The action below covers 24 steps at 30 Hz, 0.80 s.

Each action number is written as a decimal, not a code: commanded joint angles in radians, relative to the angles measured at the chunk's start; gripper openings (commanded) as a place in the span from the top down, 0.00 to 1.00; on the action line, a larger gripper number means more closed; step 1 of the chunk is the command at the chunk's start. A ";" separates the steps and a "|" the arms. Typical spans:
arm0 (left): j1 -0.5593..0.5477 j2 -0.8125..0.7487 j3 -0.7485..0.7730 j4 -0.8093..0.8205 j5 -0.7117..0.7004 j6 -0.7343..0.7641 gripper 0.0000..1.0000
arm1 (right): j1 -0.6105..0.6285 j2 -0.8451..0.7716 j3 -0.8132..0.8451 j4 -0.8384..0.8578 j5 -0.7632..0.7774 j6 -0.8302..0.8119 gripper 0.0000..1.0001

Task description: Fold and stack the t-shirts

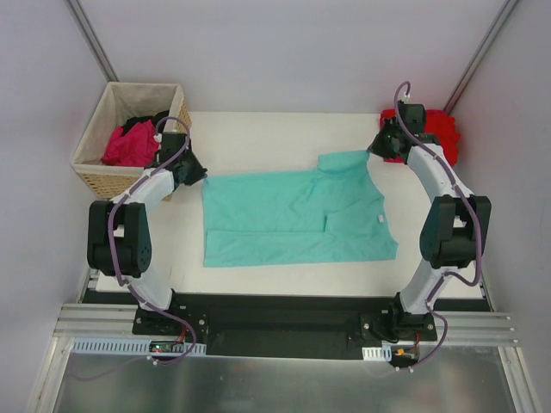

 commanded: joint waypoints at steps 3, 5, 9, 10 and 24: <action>0.007 -0.112 -0.057 0.031 -0.012 0.020 1.00 | -0.011 -0.109 -0.056 -0.026 0.041 -0.022 0.99; 0.009 -0.126 -0.071 0.030 -0.006 0.017 1.00 | -0.013 -0.134 -0.106 -0.023 0.054 -0.022 0.99; 0.009 -0.175 -0.130 0.033 -0.018 0.003 1.00 | -0.013 -0.230 -0.220 0.006 0.090 -0.013 0.99; 0.009 -0.181 -0.140 0.034 -0.026 0.003 1.00 | -0.014 -0.244 -0.235 0.011 0.096 -0.013 0.99; 0.009 -0.249 -0.266 0.048 -0.044 -0.006 1.00 | -0.021 -0.445 -0.481 0.036 0.108 0.016 0.99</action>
